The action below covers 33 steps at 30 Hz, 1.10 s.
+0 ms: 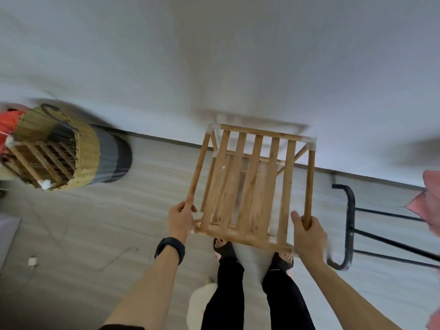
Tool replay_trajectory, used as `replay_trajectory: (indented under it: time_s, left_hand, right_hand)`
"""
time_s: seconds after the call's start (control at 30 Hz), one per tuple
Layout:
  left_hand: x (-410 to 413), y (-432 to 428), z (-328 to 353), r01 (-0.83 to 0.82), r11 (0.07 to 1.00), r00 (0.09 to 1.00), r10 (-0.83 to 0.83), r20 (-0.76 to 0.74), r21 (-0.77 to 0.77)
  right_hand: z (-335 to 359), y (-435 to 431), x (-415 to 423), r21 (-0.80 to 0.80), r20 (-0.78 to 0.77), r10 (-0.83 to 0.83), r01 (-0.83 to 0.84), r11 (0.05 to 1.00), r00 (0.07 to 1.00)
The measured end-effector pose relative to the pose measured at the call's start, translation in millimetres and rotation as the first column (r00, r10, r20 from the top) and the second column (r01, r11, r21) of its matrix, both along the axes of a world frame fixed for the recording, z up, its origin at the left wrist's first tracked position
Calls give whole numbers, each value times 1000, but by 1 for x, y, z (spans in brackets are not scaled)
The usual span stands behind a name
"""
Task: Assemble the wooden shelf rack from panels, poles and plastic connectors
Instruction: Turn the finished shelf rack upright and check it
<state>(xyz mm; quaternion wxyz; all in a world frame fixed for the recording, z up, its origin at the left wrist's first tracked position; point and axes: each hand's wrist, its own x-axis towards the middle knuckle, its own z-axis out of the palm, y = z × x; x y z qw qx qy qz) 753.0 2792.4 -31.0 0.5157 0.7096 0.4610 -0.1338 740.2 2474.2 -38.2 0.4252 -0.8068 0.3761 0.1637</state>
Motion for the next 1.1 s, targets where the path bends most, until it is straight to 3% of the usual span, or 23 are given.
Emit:
replay_trajectory:
  time_s: [0.2, 0.43, 0.67, 1.1]
  left_hand:
    - [25, 35, -53, 126, 990, 992, -123, -40, 66]
    - [26, 50, -71, 425, 868, 892, -354, -281, 257]
    - [29, 32, -72, 404, 873, 908, -345, -238, 273]
    - [29, 42, -78, 465, 834, 873, -377, -311, 296]
  right_hand:
    - [-47, 35, 29, -13, 29, -46, 46, 999, 999]
    - [-68, 45, 47, -83, 6, 2, -1, 997, 1000]
    - [-75, 38, 52, -164, -102, 30, -47, 985, 994]
    - [-77, 40, 54, -186, -107, 96, -115, 976, 990]
